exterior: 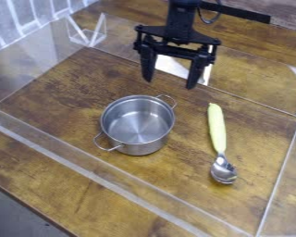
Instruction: Move the green spoon to the right
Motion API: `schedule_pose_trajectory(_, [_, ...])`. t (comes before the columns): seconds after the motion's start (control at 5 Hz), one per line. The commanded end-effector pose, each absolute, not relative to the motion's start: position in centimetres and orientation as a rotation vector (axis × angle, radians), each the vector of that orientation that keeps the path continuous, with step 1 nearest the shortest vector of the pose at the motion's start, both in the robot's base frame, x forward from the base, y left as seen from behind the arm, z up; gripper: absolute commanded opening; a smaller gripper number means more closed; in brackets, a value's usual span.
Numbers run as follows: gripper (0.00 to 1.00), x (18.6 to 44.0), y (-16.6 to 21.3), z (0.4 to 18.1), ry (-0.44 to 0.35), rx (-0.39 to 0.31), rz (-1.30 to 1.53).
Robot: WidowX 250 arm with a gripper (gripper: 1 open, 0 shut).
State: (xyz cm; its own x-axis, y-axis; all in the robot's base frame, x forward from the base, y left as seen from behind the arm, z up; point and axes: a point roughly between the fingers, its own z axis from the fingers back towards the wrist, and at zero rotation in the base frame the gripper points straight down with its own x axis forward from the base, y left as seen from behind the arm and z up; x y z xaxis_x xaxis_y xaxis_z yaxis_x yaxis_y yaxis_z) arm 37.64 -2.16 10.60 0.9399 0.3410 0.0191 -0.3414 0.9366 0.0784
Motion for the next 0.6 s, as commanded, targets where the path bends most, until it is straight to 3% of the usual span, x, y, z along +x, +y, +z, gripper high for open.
schedule_pose_trajectory(0.0, [1.00, 37.1, 0.7, 13.6, -0.115, 0.073, 0.385])
schedule_pose_trajectory(0.4, [1.00, 35.6, 4.1, 13.4, -0.170, 0.092, 0.365])
